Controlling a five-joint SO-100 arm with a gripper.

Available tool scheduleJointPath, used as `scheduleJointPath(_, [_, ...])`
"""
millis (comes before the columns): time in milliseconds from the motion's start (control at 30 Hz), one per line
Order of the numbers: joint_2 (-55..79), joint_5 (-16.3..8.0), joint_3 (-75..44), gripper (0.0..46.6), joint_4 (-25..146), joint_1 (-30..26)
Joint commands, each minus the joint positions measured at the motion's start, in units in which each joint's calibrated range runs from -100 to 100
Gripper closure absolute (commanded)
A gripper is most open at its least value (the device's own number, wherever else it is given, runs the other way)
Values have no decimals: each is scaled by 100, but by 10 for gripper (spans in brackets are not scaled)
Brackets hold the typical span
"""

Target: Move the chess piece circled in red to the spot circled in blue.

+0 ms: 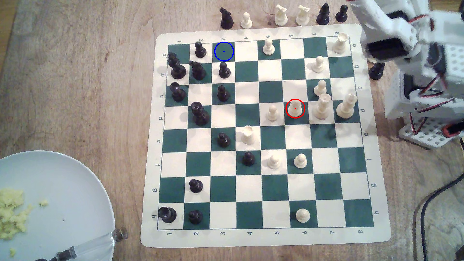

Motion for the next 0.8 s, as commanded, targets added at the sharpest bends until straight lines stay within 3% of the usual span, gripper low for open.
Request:
scheduleJointPath(0, [48, -54, -1020, 464, 2502, 59])
scheduleJointPath(100, [651, -298, -1491, 464, 3190, 43])
scheduleJointPath(367, [1695, -298, -2688, 464, 4844, -51])
scheduleJointPath(500, [2748, -386, -3948, 463, 6359, -168])
scheduleJointPath(600, [3631, -659, -5027, 437, 7801, -332])
scheduleJointPath(633, [3868, -801, -5254, 464, 8038, -348])
scheduleJointPath(767, [4140, -1201, -5190, 464, 8153, -481])
